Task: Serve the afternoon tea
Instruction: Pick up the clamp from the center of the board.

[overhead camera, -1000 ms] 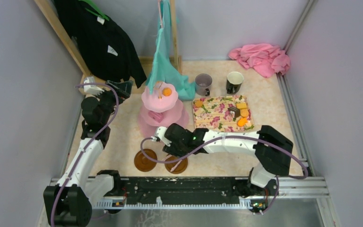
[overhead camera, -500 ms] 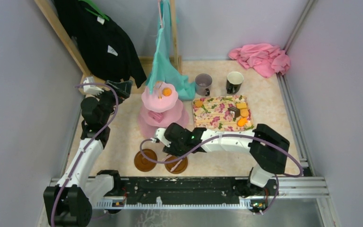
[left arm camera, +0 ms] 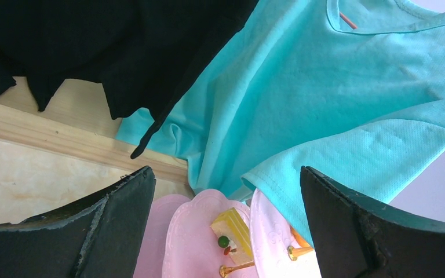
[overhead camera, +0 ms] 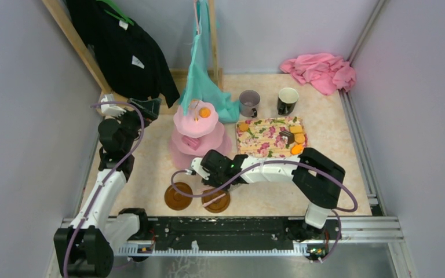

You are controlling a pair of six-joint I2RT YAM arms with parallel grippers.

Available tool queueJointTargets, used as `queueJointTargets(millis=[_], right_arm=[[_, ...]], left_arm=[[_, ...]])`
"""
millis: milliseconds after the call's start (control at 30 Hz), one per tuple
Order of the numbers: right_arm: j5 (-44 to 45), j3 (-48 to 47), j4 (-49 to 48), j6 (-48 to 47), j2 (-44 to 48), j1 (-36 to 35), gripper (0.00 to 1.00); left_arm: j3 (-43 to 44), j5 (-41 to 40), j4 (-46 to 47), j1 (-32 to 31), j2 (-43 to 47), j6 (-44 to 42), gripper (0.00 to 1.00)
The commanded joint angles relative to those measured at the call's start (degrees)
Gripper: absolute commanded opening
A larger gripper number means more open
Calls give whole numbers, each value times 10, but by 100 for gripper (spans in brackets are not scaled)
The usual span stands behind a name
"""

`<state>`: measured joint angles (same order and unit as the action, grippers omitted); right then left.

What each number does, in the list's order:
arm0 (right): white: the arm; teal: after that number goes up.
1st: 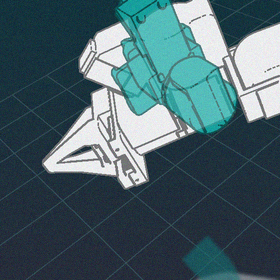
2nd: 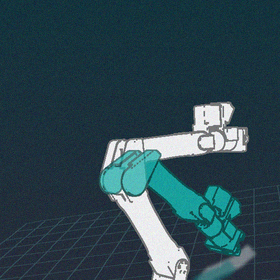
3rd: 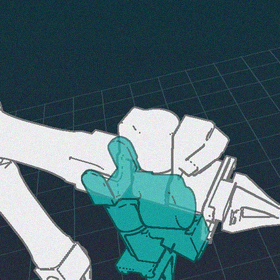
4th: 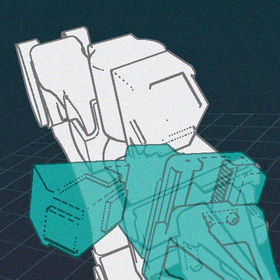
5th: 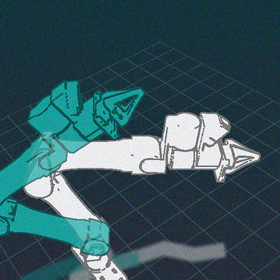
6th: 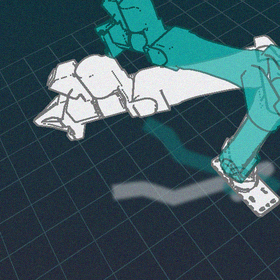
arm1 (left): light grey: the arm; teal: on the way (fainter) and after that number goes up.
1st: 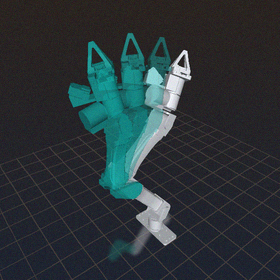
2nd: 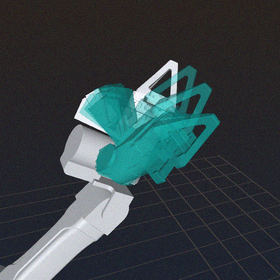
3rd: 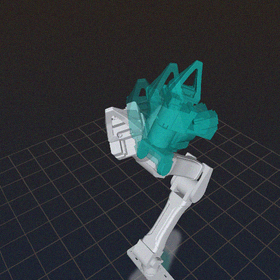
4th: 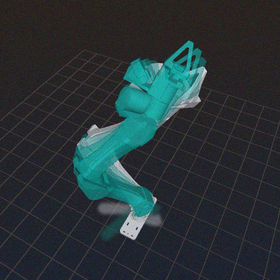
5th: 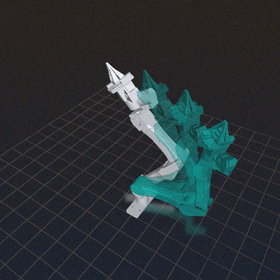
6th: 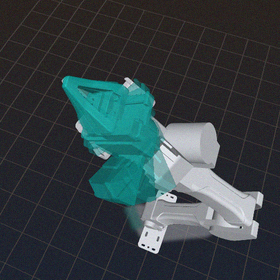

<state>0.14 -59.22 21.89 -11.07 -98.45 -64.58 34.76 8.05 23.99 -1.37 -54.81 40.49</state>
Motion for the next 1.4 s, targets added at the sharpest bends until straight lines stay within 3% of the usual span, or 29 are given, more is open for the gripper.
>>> queueJointTargets(millis=[0,533,1367], right_arm=[[-6,-30,-19,-10,-2,5,22],[85,-39,-7,34,32,5,0],[159,11,37,220,117,59,0]], left_arm=[[4,6,8,6,-2,2,99],[5,9,8,9,-9,0,99],[5,9,1,8,-9,-2,99]])
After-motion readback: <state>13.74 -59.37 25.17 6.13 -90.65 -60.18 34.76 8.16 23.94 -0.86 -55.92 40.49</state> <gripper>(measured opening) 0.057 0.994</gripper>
